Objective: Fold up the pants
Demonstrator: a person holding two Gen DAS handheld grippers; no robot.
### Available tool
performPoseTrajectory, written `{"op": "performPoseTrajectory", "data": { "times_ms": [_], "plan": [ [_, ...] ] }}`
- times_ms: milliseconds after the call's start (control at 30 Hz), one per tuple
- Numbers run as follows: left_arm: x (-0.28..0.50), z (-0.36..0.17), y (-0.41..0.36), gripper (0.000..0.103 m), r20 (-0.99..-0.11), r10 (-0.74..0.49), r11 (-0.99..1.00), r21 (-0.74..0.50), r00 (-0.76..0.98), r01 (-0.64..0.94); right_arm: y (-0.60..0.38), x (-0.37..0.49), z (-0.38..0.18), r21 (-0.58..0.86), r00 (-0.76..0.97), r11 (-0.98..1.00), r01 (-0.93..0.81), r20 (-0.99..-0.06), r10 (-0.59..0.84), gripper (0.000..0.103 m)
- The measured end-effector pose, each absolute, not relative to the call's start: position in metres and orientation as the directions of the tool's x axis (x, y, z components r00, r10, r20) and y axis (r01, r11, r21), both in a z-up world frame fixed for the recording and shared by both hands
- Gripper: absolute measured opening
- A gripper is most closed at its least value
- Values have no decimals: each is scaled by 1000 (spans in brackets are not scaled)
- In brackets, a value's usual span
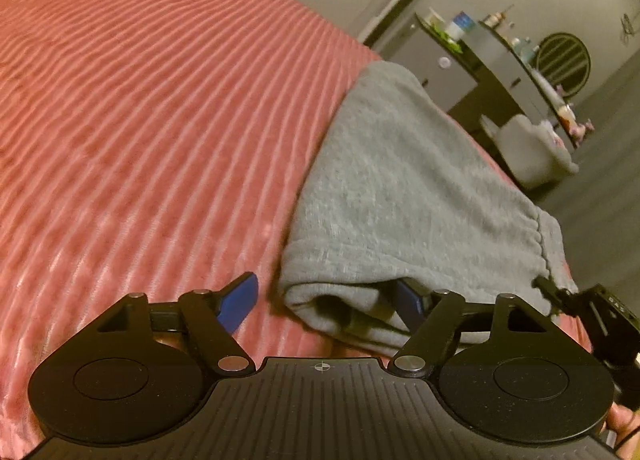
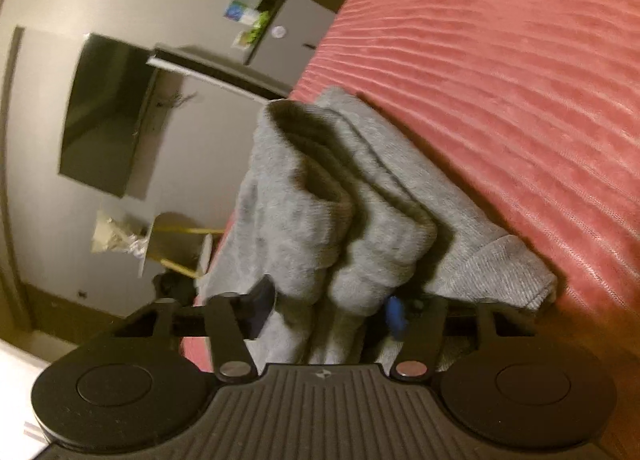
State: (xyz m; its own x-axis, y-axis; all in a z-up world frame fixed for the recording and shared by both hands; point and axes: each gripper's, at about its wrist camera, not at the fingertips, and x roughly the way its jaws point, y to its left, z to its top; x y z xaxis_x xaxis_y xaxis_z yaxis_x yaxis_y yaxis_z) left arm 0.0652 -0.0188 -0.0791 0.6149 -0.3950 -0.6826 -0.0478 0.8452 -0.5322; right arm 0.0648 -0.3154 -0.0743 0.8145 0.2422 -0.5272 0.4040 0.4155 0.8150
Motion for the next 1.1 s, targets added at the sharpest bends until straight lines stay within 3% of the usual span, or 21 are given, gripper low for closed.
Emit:
{"op": "performPoseTrajectory", "data": {
  "times_ms": [67, 200, 233, 300, 367, 433, 500, 700, 833, 867, 900, 967, 1033, 1100],
  "plan": [
    [62, -75, -20, 70, -675, -368, 859, -509, 639, -43, -312, 60, -65, 831, 841, 427, 355, -484, 242, 38],
    [60, -73, -19, 69, -669, -349, 865, -500, 656, -50, -309, 39, -46, 884, 909, 423, 199, -328, 259, 34],
    [61, -73, -18, 69, -674, -346, 864, -501, 653, -59, -310, 35, -47, 881, 910, 431, 196, -327, 254, 34],
    [62, -74, -17, 70, -683, -348, 863, -502, 643, -66, -313, 31, -56, 824, 891, 503, 260, -405, 203, 35],
    [61, -73, -19, 69, -683, -345, 869, -491, 644, -56, -310, 36, -69, 691, 826, 630, 355, -548, 135, 35],
    [61, -72, -22, 70, -690, -325, 881, -469, 646, -57, -304, 35, -67, 646, 825, 683, 341, -554, 111, 37],
    [61, -71, -22, 70, -691, -323, 881, -469, 647, -61, -299, 38, -53, 596, 809, 718, 358, -582, 80, 47],
    [57, -66, -25, 71, -687, -300, 895, -443, 662, -55, -293, 24, -26, 494, 786, 761, 421, -618, -34, 66],
    [43, -51, -39, 71, -640, -255, 928, -371, 725, -1, -268, 14, 0, 369, 820, 848, 381, -559, -125, 76],
    [40, -47, -43, 77, -611, -244, 936, -352, 753, 18, -261, 17, 3, 337, 828, 874, 351, -547, -122, 82],
    [38, -43, -46, 89, -585, -235, 940, -340, 776, 29, -252, 22, 3, 291, 830, 899, 327, -543, -126, 87],
    [42, -41, -52, 97, -571, -209, 949, -313, 794, 25, -238, 32, -6, 214, 817, 927, 309, -558, -144, 87],
    [57, -53, -56, 97, -640, -191, 961, -277, 744, 8, -227, 45, -25, 91, 756, 940, 330, -622, -205, 91],
    [73, -73, -55, 98, -764, -168, 965, -256, 623, -53, -216, 47, -41, -45, 712, 947, 319, -647, -271, 97]
  ]
}}
